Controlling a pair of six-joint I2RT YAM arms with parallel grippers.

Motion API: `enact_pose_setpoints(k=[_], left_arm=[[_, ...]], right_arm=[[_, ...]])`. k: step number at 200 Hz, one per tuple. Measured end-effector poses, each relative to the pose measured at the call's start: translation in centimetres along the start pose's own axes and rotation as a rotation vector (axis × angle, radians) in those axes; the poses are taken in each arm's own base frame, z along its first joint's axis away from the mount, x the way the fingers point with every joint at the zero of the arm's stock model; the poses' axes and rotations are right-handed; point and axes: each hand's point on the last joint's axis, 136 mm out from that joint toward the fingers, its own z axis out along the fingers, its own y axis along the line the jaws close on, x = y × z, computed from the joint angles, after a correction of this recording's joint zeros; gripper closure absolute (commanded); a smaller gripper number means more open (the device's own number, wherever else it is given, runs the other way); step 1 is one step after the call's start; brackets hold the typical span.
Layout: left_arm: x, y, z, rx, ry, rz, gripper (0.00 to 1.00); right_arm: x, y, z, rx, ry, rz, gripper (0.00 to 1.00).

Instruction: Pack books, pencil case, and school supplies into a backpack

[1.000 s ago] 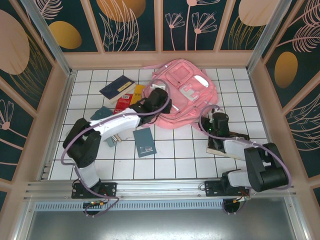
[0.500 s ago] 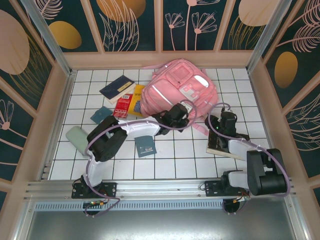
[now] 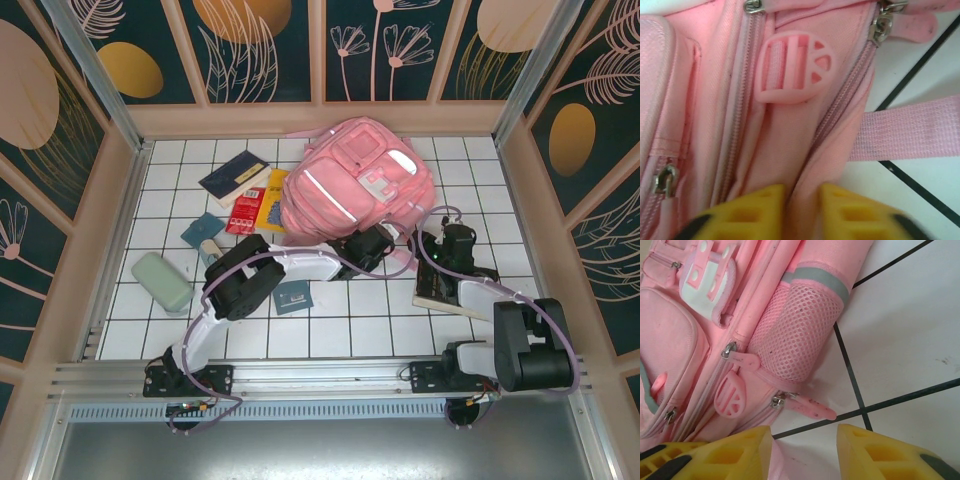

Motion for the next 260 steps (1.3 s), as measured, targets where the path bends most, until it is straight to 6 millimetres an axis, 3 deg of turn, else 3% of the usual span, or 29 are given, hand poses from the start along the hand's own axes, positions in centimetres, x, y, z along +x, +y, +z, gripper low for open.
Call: enact_pose_setpoints(k=[78, 148, 260], left_arm=[[-0.1, 0.4, -0.2, -0.053, -0.011, 0.019, 1.0], [-0.1, 0.4, -0.2, -0.052, -0.011, 0.0, 1.0], [-0.1, 0.4, -0.2, -0.051, -0.011, -0.007, 1.0]], right_arm=[[0.3, 1.2, 0.1, -0.071, 0.019, -0.006, 0.59], [2.5, 1.0, 2.6, -0.089, 0.144, 0.012, 0.58], [1.0, 0.9, 5.4, -0.036, 0.129, -0.015, 0.52]])
